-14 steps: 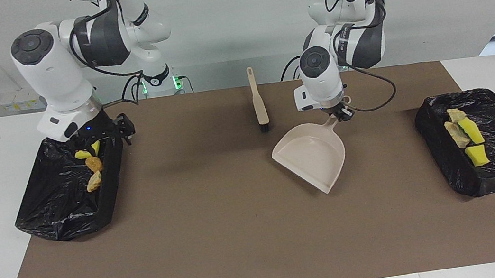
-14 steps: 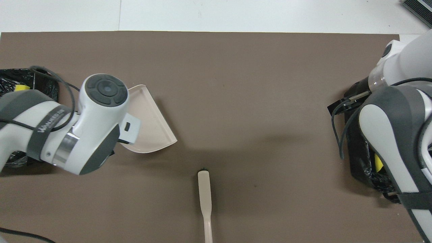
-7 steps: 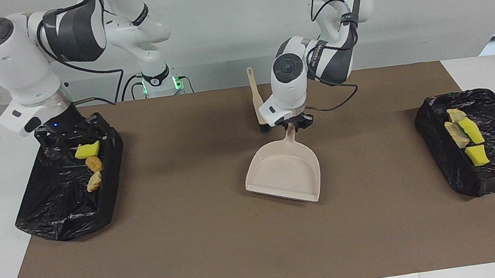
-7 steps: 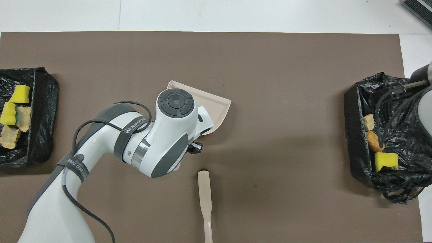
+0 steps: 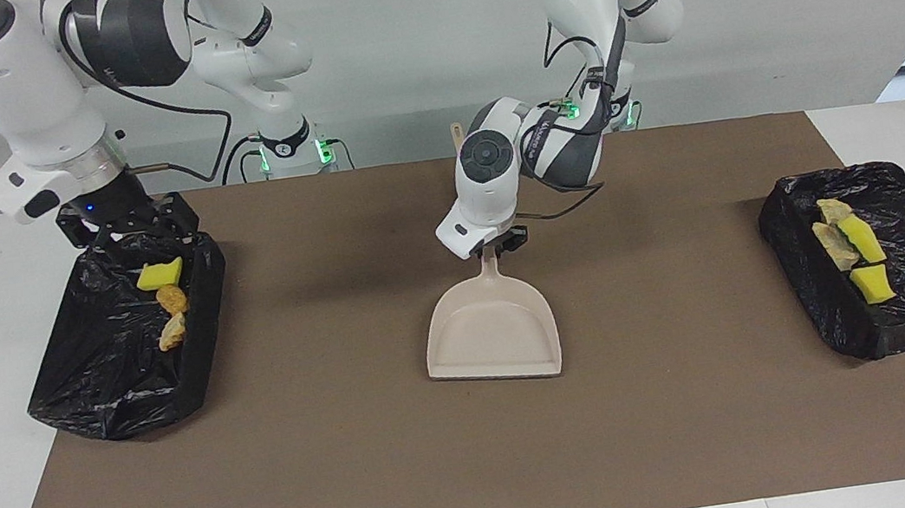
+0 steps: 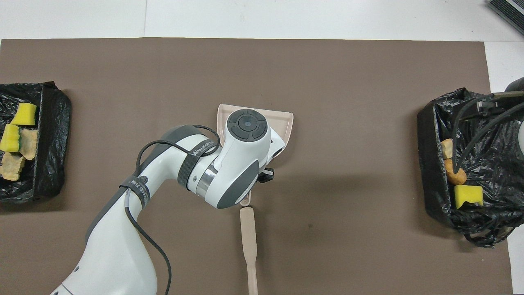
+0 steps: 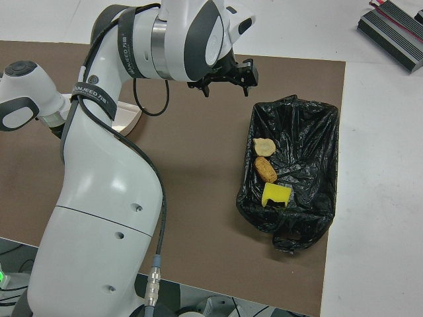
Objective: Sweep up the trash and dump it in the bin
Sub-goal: 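Place the dustpan at the table center with the left gripper and release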
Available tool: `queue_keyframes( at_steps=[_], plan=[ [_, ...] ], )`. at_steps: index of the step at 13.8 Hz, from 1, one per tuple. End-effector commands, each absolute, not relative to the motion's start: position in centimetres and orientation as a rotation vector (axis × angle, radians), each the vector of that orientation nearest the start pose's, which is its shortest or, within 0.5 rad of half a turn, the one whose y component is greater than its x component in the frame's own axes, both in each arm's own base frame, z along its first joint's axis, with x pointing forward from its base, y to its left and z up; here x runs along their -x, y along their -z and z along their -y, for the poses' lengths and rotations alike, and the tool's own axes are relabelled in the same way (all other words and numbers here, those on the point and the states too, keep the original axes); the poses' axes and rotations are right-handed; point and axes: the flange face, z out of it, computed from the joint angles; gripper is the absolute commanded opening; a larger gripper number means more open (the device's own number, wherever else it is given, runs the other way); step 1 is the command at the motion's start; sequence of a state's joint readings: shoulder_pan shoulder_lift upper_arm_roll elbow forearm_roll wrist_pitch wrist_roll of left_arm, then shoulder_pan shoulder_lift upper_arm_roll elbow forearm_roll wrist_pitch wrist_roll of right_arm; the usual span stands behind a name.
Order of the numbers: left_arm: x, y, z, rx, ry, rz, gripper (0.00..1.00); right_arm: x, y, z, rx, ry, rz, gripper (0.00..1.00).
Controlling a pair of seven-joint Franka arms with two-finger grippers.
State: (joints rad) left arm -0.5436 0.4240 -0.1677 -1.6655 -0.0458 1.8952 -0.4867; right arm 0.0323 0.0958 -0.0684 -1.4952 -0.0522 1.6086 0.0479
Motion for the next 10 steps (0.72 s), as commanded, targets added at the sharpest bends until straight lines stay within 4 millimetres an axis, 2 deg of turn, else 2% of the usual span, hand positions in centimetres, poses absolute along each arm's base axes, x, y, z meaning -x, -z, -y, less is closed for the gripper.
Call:
queue_keyframes(
  at_steps=[1,3,4,5,6,7,10],
  plan=[
    [-49.7,-35.5,41.8,3.103,-0.342,-0.283,0.27,-56.4,-63.2,2.7,3.175,0.040,-0.323,1.00],
    [-50.1,-36.1,41.2,3.108,-0.330,-0.276,0.88,-55.9,-63.7,3.3,3.162,0.028,-0.333,1.00],
    [-50.3,-36.9,40.8,3.110,-0.319,-0.274,1.00,-55.8,-64.0,4.1,3.121,0.031,-0.358,1.00],
    [-50.4,-38.1,40.3,3.116,-0.296,-0.270,1.00,-55.6,-63.9,5.4,3.100,0.009,-0.379,1.00],
    [-50.9,-39.5,39.4,3.129,-0.265,-0.250,1.00,-55.3,-63.7,5.6,3.104,-0.031,-0.365,1.00],
    [-51.8,-40.8,37.7,3.142,-0.245,-0.205,1.00,-55.1,-63.7,5.7,3.103,-0.045,-0.354,1.00],
    [-52.7,-44.0,33.5,3.131,-0.257,-0.119,1.00,-55.3,-64.3,5.5,3.127,0.017,-0.260,1.00]
  ],
)
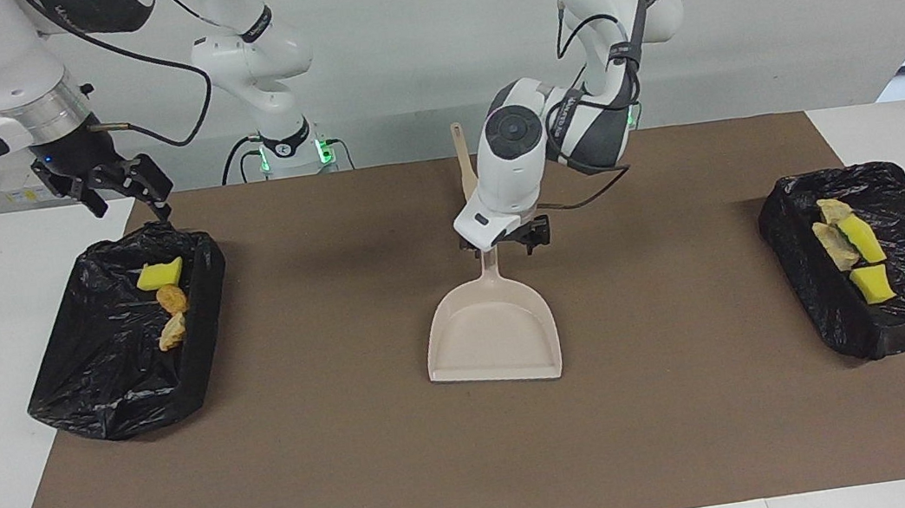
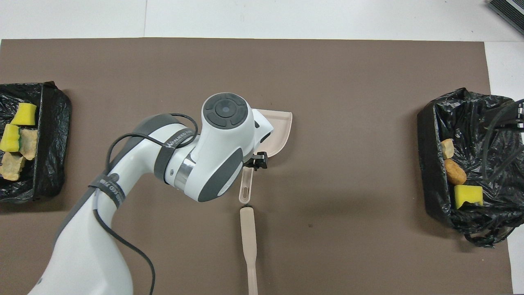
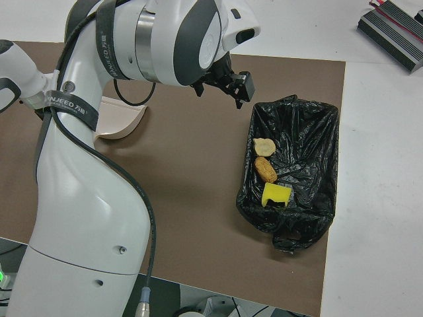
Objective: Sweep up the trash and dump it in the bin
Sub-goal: 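Place the dustpan at the table center with the left gripper and release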
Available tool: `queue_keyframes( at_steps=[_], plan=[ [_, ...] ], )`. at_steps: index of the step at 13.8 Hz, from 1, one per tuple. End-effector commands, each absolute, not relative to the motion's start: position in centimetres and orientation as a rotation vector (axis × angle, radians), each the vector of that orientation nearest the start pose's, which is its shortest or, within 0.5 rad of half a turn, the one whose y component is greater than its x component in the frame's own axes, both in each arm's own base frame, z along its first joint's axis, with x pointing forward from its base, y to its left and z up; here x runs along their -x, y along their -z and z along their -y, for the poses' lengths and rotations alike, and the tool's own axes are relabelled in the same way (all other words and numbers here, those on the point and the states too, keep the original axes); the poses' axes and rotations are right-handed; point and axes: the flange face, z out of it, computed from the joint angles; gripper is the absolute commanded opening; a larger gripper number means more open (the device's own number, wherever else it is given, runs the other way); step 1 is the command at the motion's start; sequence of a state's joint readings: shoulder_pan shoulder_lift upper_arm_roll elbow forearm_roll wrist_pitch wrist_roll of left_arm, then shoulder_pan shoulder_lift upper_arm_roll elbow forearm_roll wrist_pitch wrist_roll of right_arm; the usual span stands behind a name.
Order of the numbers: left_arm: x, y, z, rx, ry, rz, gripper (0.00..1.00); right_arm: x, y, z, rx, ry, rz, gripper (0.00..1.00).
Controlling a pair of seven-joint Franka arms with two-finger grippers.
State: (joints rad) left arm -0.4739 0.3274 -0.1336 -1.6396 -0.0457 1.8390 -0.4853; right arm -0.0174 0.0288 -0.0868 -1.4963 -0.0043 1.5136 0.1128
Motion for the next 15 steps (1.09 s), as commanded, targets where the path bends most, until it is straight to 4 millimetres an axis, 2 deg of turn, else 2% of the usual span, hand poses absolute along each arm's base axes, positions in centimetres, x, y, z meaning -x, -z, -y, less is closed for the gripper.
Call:
queue_keyframes(
  at_steps=[1,2,5,6,8,11,12,15],
  plan=[
    [-53.5,-45.0,31.3,3.142,-0.236,-0.077,1.00,-55.5,-64.3,5.6,3.128,0.031,-0.223,1.00],
    [-53.6,-46.0,29.7,3.147,-0.217,-0.119,1.00,-55.7,-64.4,5.6,3.121,0.063,-0.215,1.00],
    [-53.0,-49.0,21.9,3.141,-0.178,-0.210,1.00,-56.1,-63.9,5.5,3.137,0.056,-0.186,1.00],
    [-52.3,-49.3,19.1,3.132,-0.199,-0.232,1.00,-56.1,-63.9,5.2,3.151,0.055,-0.138,1.00],
    [-51.6,-50.3,15.1,3.132,-0.180,-0.287,1.00,-56.4,-63.5,4.7,3.150,0.043,-0.116,1.00],
    [-51.8,-53.2,11.7,3.140,-0.111,-0.319,1.00,-56.6,-63.1,4.3,3.138,0.032,-0.120,1.00],
    [-51.9,-55.0,10.3,3.138,-0.098,-0.312,1.00,-56.5,-63.4,4.2,3.136,0.041,-0.118,1.00],
    [-52.1,-61.8,8.5,3.096,-0.042,-0.319,1.00,-56.1,-63.7,4.0,3.130,0.044,-0.112,1.00]
  ],
)
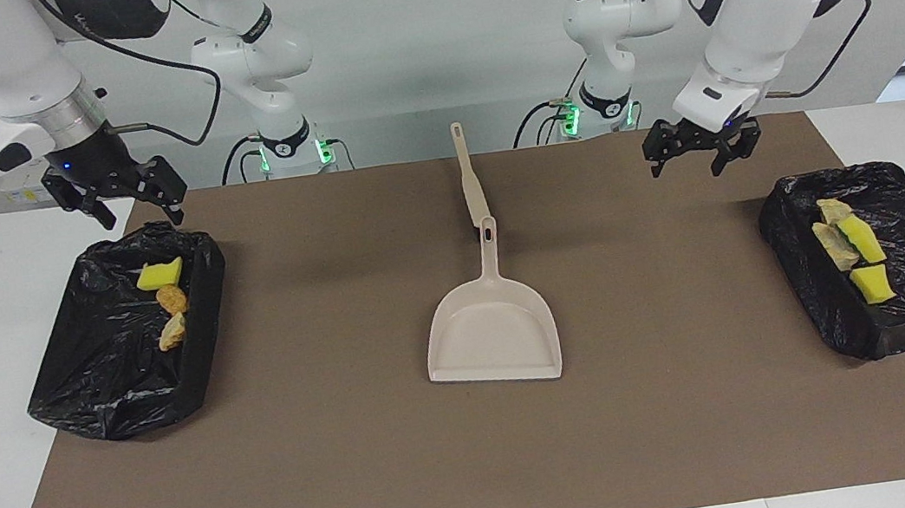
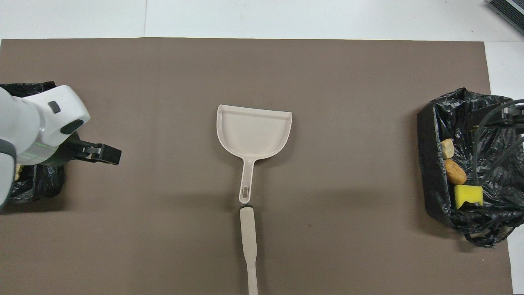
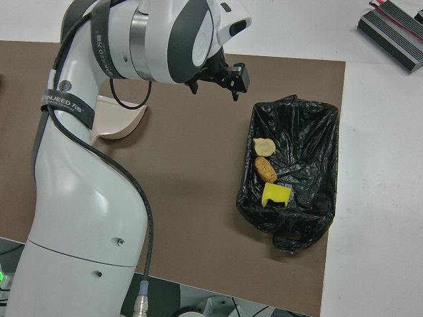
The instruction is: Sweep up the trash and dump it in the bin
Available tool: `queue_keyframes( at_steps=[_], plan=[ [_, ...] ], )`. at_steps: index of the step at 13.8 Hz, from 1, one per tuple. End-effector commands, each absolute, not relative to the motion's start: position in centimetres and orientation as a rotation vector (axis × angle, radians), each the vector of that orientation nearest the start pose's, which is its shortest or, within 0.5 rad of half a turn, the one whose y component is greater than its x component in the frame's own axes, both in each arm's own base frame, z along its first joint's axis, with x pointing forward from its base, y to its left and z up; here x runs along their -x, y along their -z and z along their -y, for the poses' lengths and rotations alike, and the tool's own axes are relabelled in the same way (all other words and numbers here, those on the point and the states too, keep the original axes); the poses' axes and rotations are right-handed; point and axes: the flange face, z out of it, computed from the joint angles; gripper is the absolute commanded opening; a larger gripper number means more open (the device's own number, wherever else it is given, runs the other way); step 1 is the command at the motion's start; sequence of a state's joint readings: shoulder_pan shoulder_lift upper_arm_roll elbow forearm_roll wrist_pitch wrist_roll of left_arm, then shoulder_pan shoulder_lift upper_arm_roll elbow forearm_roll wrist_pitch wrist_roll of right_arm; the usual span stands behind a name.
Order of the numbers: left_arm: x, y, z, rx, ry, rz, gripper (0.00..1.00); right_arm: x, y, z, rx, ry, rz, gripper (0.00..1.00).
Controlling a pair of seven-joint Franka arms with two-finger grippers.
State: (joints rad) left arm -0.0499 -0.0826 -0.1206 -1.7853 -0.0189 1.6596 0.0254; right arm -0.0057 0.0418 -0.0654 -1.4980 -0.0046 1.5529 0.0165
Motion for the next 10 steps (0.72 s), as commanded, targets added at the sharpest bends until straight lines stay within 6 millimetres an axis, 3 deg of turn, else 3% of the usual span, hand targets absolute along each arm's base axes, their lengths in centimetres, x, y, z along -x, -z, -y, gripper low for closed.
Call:
queue_keyframes(
  at_steps=[1,7,10],
  plan=[
    [-52.1,-63.7,7.9,3.096,-0.030,-0.318,1.00,-56.0,-63.7,4.0,3.129,0.042,-0.115,1.00],
    [-54.9,-66.0,6.9,3.123,-0.108,-0.331,1.00,-56.1,-63.7,4.0,3.131,0.044,-0.113,1.00],
    [-54.4,-66.9,6.5,3.118,-0.091,-0.381,1.00,-56.1,-63.7,4.0,3.131,0.044,-0.113,1.00]
  ],
)
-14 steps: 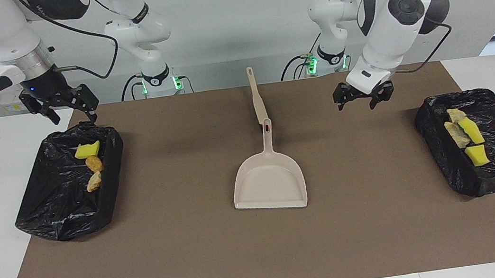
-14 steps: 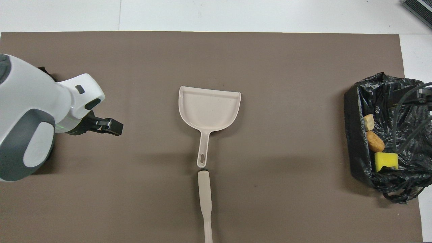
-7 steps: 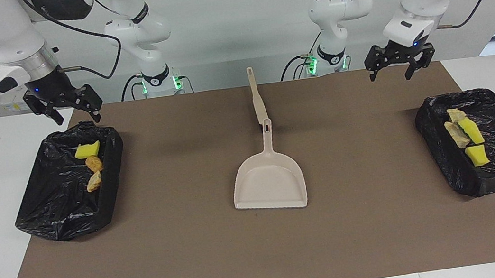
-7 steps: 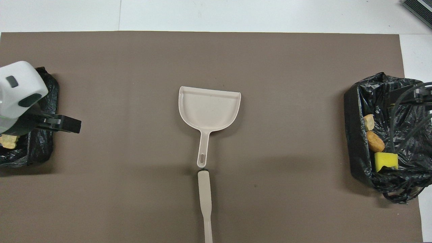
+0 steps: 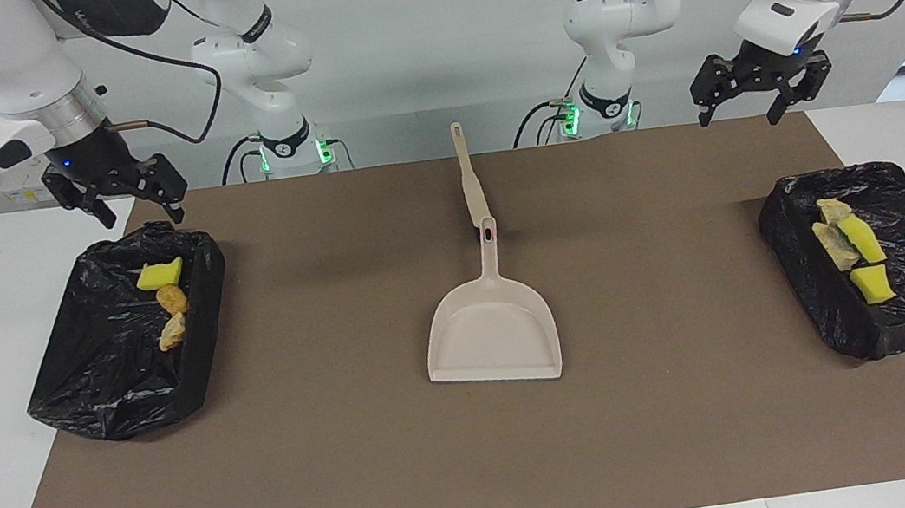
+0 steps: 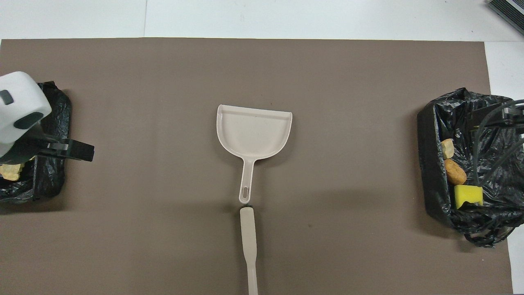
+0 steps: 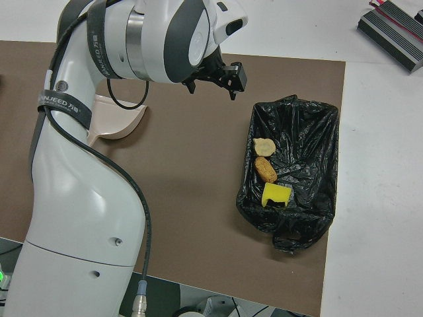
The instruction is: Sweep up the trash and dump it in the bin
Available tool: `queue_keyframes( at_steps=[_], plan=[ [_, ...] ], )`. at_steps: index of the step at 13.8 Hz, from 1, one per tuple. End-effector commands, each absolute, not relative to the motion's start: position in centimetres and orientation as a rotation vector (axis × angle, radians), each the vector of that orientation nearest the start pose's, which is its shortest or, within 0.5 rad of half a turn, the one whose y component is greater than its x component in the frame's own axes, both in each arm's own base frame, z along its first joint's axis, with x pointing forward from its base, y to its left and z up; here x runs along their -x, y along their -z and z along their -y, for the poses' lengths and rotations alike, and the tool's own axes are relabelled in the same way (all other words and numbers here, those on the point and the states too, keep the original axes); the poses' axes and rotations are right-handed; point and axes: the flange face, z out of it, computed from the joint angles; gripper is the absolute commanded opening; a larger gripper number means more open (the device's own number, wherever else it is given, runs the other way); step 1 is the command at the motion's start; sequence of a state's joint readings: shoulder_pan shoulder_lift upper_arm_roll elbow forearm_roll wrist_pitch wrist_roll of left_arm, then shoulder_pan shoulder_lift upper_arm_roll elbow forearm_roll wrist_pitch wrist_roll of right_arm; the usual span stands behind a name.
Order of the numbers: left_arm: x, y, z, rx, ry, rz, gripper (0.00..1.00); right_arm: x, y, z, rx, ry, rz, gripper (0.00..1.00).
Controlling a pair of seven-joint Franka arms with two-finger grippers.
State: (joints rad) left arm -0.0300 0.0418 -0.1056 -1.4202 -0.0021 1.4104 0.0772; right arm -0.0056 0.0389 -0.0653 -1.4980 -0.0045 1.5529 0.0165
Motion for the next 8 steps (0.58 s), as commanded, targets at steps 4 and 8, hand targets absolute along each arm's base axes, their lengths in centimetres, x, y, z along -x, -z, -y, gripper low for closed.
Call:
queue_keyframes(
  at_steps=[4,8],
  plan=[
    [-51.8,-65.6,5.7,3.115,-0.123,-0.377,1.00,-56.0,-63.7,4.0,3.129,0.042,-0.112,1.00],
    [-50.8,-64.3,5.5,3.110,-0.061,-0.365,1.00,-56.1,-63.7,4.0,3.129,0.044,-0.112,1.00]
  ],
)
